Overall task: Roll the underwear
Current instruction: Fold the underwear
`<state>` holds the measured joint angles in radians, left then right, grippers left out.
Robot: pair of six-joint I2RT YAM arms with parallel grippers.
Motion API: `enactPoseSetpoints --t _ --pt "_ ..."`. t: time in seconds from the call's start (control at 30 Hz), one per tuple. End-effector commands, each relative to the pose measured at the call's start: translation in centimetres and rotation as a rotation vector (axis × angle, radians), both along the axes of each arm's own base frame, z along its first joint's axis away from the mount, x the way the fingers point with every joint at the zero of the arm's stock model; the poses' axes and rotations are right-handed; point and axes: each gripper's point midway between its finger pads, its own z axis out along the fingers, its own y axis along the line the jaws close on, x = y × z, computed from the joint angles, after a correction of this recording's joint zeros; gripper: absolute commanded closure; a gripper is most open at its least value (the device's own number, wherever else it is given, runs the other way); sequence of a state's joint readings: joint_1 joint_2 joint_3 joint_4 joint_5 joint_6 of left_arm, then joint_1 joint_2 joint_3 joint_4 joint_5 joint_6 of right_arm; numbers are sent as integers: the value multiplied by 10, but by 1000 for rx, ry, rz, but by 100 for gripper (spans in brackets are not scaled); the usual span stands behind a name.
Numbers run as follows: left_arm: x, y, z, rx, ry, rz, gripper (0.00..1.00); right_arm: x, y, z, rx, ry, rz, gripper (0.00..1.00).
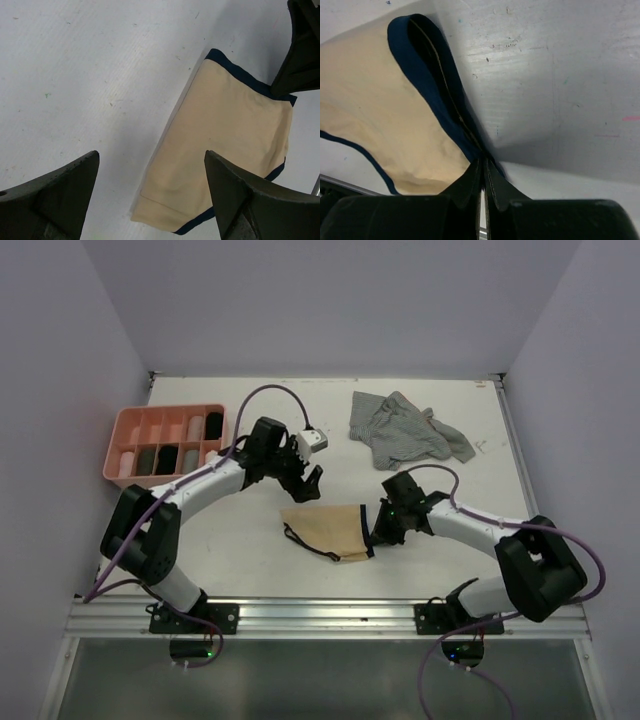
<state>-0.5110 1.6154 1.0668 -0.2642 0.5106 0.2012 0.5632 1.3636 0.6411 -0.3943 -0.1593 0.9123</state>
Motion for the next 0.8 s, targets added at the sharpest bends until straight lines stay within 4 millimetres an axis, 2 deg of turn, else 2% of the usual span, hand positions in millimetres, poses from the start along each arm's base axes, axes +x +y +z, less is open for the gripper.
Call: enactPoseSetpoints --t 0.0,0.1,0.13,0.17,0.2,0.23,0.27,0.3,0.33,0.37,0.43,0.47,0.53,0.57,0.6,0.67,0.7,0.77 --pt "-8 9 7 4 -10 1 10 5 15 -2 54 -2 32 91" --pt "-22 15 3 4 32 -29 13 5 19 2 60 3 58 83" --pt "-26 17 2 6 38 -48 20 5 19 6 60 -1 67 78" --pt "-32 20 -1 10 52 -62 24 6 19 18 58 -26 86 67" --pt "-41 21 -4 12 83 -91 28 8 18 27 59 -45 91 59" --pt "-45 23 -7 21 89 -105 35 10 17 36 56 -72 94 54" --pt "-50 25 -11 24 109 -113 39 15 16 58 66 -137 105 47" --pt "-55 28 -15 32 133 -117 42 21 12 67 47 -187 97 46" --pt "-59 29 -17 34 146 -127 46 26 12 79 55 -231 100 46" --pt "-63 32 -22 34 166 -129 48 34 17 95 77 -295 118 51" --pt "-70 32 -28 25 210 -144 55 48 24 102 86 -351 142 62" --pt "-73 31 -30 19 227 -149 58 56 32 99 89 -341 162 68" --pt "-74 31 -40 18 271 -139 64 68 47 99 126 -349 193 73" --pt "-74 32 -44 17 287 -135 66 73 55 96 143 -344 203 77" --pt "-74 33 -49 23 299 -131 68 77 60 82 141 -314 211 78" --pt "-73 36 -59 23 343 -125 70 86 72 75 173 -317 223 78" --pt "-73 40 -63 30 366 -113 71 87 73 56 156 -276 227 79" --pt "-70 46 -72 42 388 -108 71 89 77 40 153 -261 241 80"
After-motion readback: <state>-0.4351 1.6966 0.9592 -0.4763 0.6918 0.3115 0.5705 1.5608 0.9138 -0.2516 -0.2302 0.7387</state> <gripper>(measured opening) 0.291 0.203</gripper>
